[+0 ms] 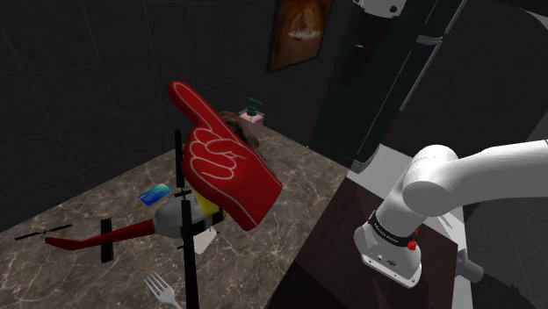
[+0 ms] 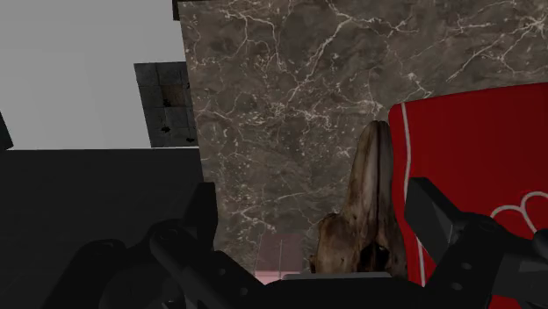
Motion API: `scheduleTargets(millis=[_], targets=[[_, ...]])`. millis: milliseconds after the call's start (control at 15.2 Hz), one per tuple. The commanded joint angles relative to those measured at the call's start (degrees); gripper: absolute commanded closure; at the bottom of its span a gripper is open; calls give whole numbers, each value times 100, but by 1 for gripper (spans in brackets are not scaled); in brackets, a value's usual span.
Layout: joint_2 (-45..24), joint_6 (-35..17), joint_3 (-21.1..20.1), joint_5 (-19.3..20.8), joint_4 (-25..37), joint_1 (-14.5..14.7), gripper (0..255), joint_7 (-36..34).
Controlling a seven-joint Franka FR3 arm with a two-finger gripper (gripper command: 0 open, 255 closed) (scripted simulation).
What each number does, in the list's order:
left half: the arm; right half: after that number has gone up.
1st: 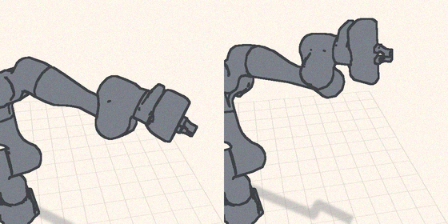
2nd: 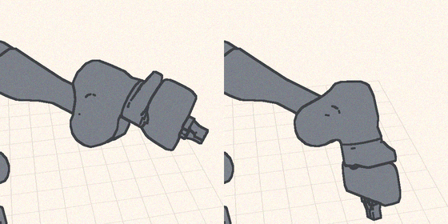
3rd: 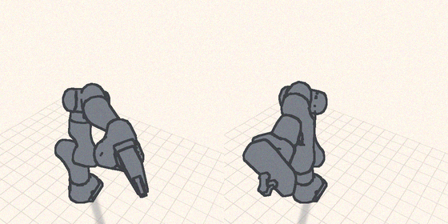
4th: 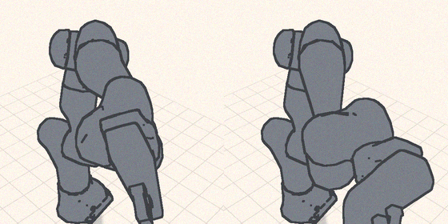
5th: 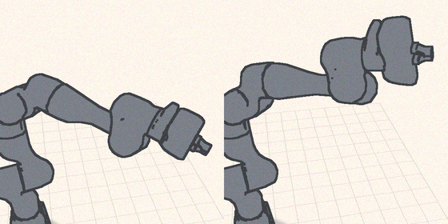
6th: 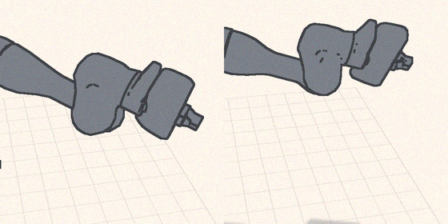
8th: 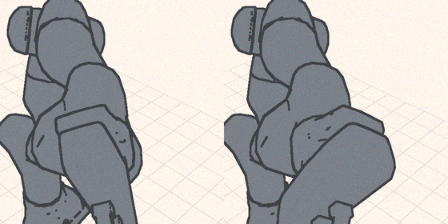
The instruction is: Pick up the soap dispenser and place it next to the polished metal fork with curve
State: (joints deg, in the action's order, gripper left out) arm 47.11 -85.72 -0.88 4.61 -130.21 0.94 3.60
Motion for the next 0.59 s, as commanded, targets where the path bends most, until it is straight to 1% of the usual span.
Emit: scheduleTargets(millis=[0, 528], targets=[[0, 0, 0, 0, 0, 0, 0, 0], [-1482, -1209, 218, -63, 217, 3, 0, 129]])
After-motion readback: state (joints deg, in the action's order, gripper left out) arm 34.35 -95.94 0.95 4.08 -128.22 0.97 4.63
